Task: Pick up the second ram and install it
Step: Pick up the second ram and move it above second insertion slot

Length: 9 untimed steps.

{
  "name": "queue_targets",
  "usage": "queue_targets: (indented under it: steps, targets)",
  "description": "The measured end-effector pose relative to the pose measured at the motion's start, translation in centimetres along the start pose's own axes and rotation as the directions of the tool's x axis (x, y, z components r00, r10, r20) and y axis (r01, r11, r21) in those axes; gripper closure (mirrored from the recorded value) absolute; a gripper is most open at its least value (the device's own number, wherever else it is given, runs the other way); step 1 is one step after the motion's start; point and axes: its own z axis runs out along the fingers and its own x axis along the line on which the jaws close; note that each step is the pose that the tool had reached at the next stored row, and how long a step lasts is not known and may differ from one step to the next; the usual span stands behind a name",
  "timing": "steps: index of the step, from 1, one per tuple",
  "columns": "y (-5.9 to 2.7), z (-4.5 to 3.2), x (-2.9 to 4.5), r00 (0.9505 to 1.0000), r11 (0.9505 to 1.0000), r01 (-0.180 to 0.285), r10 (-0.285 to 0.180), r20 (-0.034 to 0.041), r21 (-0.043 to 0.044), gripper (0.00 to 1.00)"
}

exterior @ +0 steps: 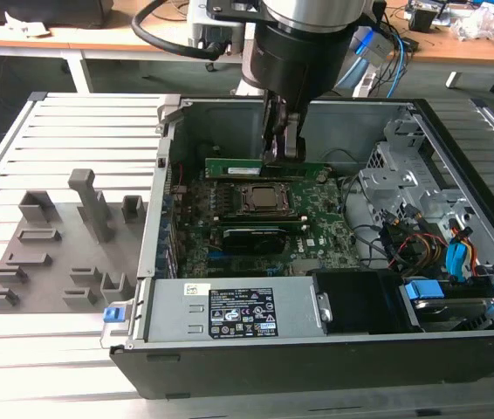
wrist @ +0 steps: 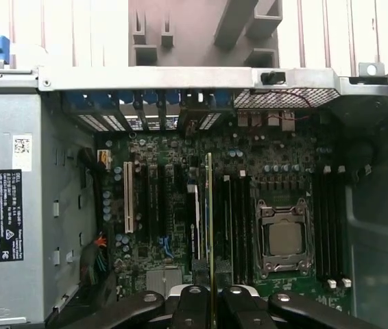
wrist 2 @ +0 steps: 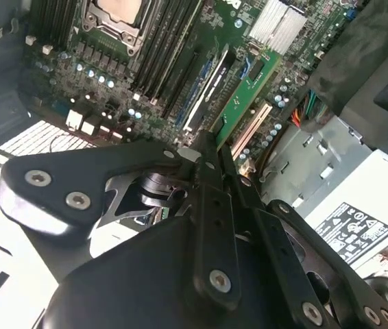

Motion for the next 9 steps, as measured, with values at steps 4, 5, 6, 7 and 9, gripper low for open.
queue_targets:
  steps: [4,5,6,7,9]
  targets:
    - [-0.43,0.39,-0.45,1.0000,1.0000,0.000,0.000,0.0000,-0.0005,0.86]
    - [-0.50,0.41,-0.69,1.0000,1.0000,0.000,0.000,-0.0003,-0.0005,0.86]
    - [-0.55,0.45,-0.92,1.0000,1.0000,0.000,0.000,-0.0005,-0.0005,0.86]
    - [-0.60,0.49,-1.16,1.0000,1.0000,0.000,0.000,-0.0006,-0.0005,0.86]
    - [-0.73,0.62,-1.98,1.0000,1.0000,0.000,0.000,-0.0008,-0.0004,0.86]
